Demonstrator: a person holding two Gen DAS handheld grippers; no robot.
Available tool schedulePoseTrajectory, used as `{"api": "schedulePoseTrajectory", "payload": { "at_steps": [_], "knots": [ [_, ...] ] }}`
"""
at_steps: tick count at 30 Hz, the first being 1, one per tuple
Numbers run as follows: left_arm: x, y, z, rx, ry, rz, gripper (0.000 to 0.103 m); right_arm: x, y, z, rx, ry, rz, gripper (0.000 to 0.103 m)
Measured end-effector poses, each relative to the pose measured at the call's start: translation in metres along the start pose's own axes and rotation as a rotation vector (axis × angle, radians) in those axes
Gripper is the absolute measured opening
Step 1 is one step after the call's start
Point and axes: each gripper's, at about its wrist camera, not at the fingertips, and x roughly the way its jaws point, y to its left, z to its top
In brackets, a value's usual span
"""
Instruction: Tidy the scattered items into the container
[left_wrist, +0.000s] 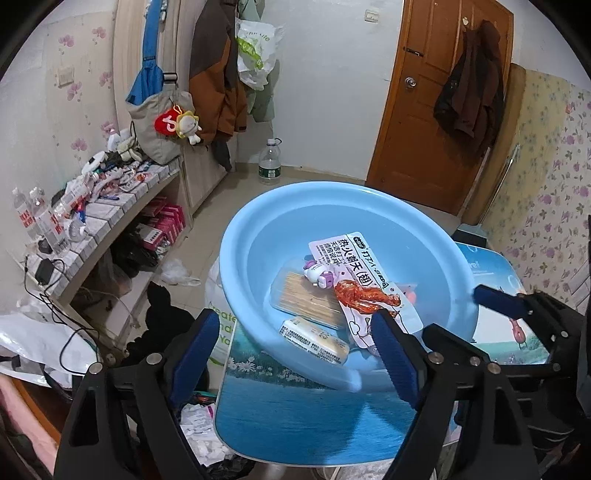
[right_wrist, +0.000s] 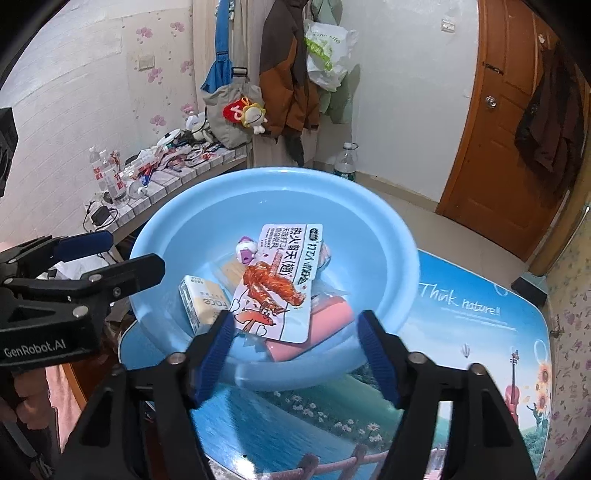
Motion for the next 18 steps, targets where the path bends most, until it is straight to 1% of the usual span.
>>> {"api": "schedulePoseTrajectory", "payload": {
  "at_steps": [8,12,14,15,16,18],
  "knots": [
    [-0.013,-0.018,-0.002,0.032,-0.037,0.080,0.088,-0.012,-0.013,-0.007,0.057,-0.019,-0.026,0.078],
    [-0.016,-0.028,-0.005,0.039,-0.035,0.091,0.091,-0.021,-0.016,-0.012,0.076,-0.036,-0.059,0.078],
    [-0.018,-0.032,-0.007,0.039,-0.047,0.098,0.093,-0.029,-0.018,-0.016,0.100,-0.045,-0.071,0.078],
    [-0.019,-0.034,-0.008,0.041,-0.051,0.105,0.093,-0.031,-0.019,-0.018,0.105,-0.055,-0.081,0.079],
    [-0.020,-0.037,-0.009,0.045,-0.054,0.109,0.093,-0.035,-0.020,-0.022,0.110,-0.068,-0.094,0.082],
    [-0.022,-0.043,-0.011,0.055,-0.057,0.112,0.093,-0.039,-0.021,-0.027,0.121,-0.080,-0.111,0.082]
  ]
}}
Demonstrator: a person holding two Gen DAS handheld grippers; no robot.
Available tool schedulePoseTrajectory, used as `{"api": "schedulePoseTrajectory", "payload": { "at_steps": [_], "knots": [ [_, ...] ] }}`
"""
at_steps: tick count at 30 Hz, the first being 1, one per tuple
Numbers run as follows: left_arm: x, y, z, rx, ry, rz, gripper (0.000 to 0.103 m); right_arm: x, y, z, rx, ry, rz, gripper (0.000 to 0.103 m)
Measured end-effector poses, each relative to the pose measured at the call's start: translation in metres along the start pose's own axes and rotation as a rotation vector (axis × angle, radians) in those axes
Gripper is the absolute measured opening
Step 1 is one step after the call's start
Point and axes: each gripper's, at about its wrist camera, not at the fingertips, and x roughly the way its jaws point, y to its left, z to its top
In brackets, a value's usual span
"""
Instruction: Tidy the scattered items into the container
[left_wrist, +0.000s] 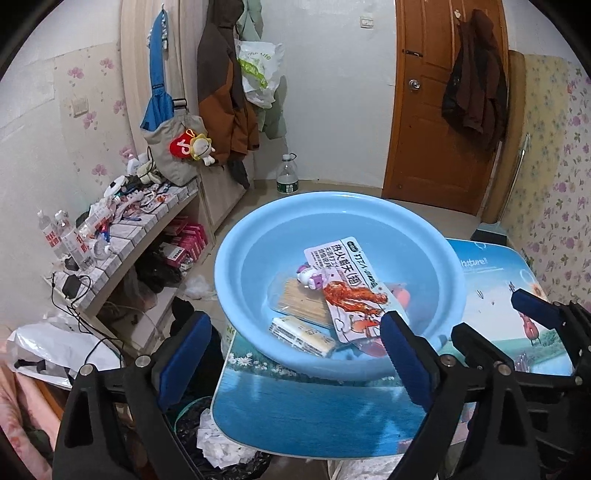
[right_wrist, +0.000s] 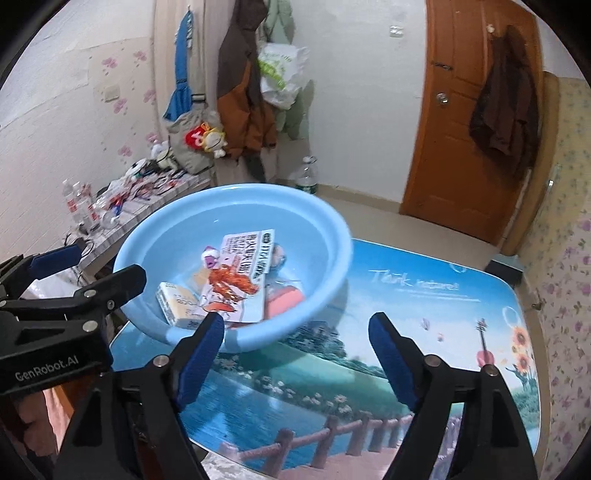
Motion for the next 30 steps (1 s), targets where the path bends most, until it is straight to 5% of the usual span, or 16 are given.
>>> {"api": "schedulePoseTrajectory", "payload": {
  "at_steps": [12,16,30],
  "knots": [
    [-0.022,-0.033,-0.005,0.033,-0.036,0.024,0.097,-0.034,-0.030,-0.016,0.079,-0.028,-0.077,0.083],
    [-0.029,-0.046,-0.003,0.043,-0.049,0.013,0.103,-0.050,-0.052,-0.019,0.140,-0.059,-0.115,0.099],
    [-0.031,-0.089,0.004,0.133,-0.019,-0.027,0.103,-0.075,-0.095,-0.026,0.201,-0.056,-0.139,0.102]
  ]
}}
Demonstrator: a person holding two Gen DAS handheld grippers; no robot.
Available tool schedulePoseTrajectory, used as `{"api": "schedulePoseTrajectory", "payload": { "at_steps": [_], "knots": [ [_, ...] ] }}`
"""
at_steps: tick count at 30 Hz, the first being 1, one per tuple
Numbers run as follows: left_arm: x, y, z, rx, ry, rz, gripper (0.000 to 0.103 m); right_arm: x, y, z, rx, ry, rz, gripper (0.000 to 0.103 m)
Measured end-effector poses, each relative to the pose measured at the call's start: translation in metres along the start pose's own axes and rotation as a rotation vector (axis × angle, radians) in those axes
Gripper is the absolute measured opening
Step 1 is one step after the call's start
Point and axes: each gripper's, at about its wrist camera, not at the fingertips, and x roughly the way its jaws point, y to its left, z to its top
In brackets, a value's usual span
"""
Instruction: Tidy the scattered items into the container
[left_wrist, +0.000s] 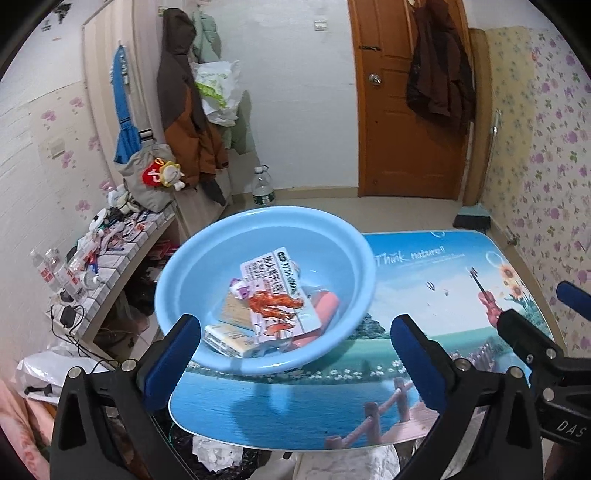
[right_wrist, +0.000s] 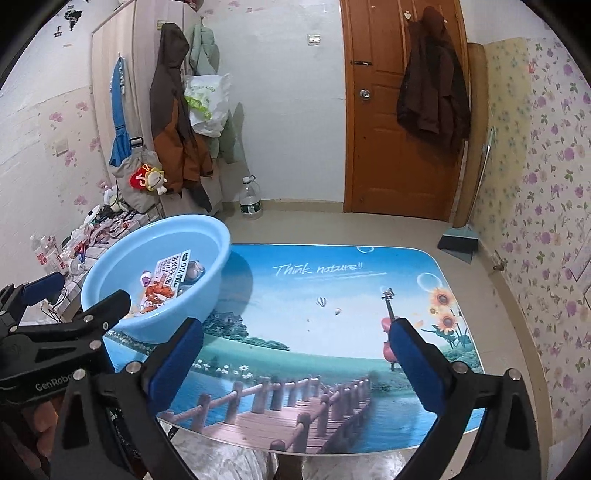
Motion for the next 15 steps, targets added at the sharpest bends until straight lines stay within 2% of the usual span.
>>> {"api": "schedulePoseTrajectory", "payload": {
  "at_steps": [11,15],
  "knots": [
    [-0.002,-0.003,0.026,0.009,0.074,-0.056,0.103,-0.009,0.003,0.023,-0.031,0.027,-0.016,0.102],
    [0.001,-0.001,0.041,0.007,0.134,-0.081,0.103,-0.015,0.008,0.042,-0.054,0.052,-0.035,0.102]
  ]
}}
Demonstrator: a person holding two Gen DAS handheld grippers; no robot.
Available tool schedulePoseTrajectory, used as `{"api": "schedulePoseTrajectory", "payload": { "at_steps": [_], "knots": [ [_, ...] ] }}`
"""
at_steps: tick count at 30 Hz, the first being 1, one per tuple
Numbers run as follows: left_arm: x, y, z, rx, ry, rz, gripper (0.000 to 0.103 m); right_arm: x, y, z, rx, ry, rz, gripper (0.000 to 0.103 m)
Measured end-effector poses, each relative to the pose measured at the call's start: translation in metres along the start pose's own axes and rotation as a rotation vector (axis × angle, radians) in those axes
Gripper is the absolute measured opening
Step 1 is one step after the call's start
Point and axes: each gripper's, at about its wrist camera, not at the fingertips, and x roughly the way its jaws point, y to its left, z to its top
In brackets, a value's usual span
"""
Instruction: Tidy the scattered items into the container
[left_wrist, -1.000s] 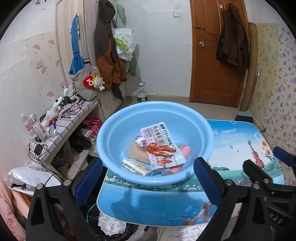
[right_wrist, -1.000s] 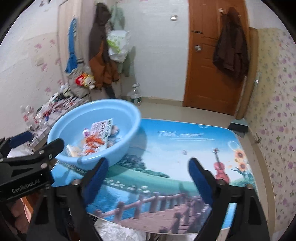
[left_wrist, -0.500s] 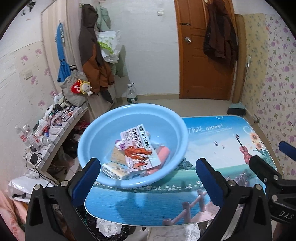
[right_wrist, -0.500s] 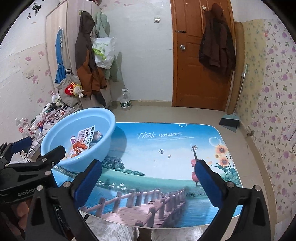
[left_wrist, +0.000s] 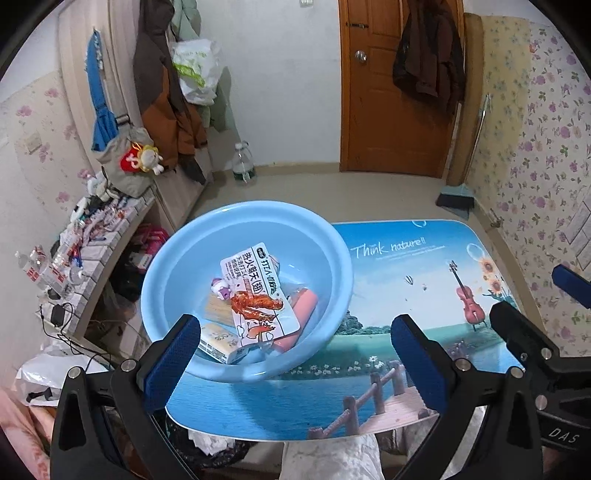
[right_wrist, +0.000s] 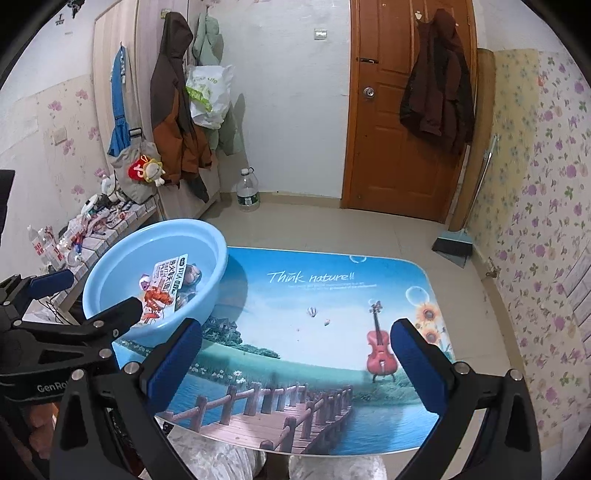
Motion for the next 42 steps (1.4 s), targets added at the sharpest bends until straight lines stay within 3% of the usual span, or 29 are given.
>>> {"api": "schedulePoseTrajectory", "payload": {
  "at_steps": [5,10,16,21,42],
  "knots": [
    [-0.002,0.005,0.018,0.000,0.007,0.003,0.103,-0.005,0.005,0.023,-0.034,0.010,-0.022,0.102],
    [0.004,0.008,0.034,-0.007,0.074,-0.010,0.103,-0.004,0.007,0.038,-0.018,0.055,0.012,0.103],
    [0.002,0.001,0.044,0.009,0.074,-0.002,0.103,-0.002,0.002,0.048,-0.006,0.097,0.007,0.103],
    [0.008,-0.007,0.048,0.002,0.119,-0.033,0.103,0.000,-0.010,0.050,0.027,0.133,-0.001,0.103],
    [0.006,-0.020,0.044,0.022,0.111,-0.020,0.103,-0.002,-0.022,0.042,0.057,0.139,-0.017,0.103]
  ]
}}
